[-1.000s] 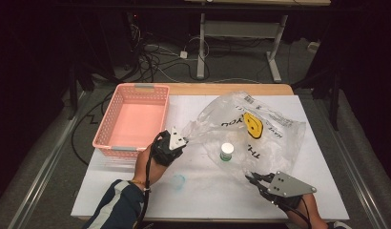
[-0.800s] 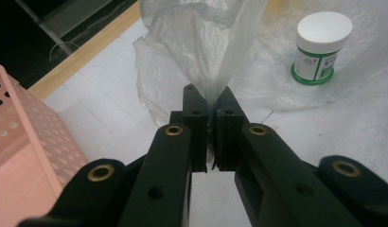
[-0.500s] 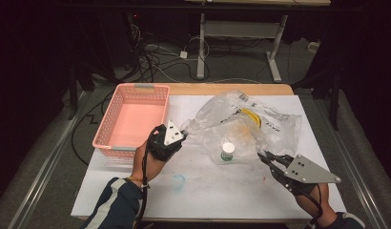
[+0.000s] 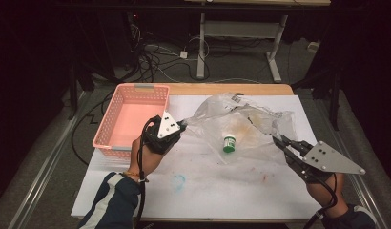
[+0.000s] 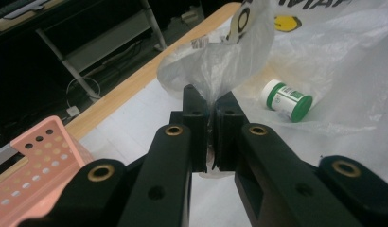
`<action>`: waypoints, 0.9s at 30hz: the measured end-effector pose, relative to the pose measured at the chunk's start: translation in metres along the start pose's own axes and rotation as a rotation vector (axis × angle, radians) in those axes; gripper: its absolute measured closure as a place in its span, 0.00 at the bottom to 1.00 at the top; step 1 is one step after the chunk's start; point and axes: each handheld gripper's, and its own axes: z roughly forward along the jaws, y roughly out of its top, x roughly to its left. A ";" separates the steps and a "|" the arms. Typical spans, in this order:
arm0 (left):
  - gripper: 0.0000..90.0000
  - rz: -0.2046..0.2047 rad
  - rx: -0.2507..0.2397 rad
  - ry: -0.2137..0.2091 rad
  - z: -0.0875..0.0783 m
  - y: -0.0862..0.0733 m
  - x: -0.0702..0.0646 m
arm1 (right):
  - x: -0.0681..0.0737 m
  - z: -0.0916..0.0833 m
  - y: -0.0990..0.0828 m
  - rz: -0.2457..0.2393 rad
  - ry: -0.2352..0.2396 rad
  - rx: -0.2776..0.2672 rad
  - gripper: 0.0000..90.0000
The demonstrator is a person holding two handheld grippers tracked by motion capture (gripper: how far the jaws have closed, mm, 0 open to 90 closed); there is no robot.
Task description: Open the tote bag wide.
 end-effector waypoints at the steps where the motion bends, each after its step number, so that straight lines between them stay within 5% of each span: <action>1: 0.93 -0.003 -0.007 -0.001 -0.001 0.001 0.000 | -0.002 0.000 0.000 0.005 -0.010 -0.007 0.98; 13: 0.93 -0.025 -0.104 0.004 -0.009 0.016 -0.001 | -0.020 0.014 0.005 0.015 -0.099 -0.033 0.98; 27: 0.93 -0.055 -0.180 0.038 -0.027 0.025 0.008 | -0.039 0.031 0.012 0.036 -0.139 -0.039 0.98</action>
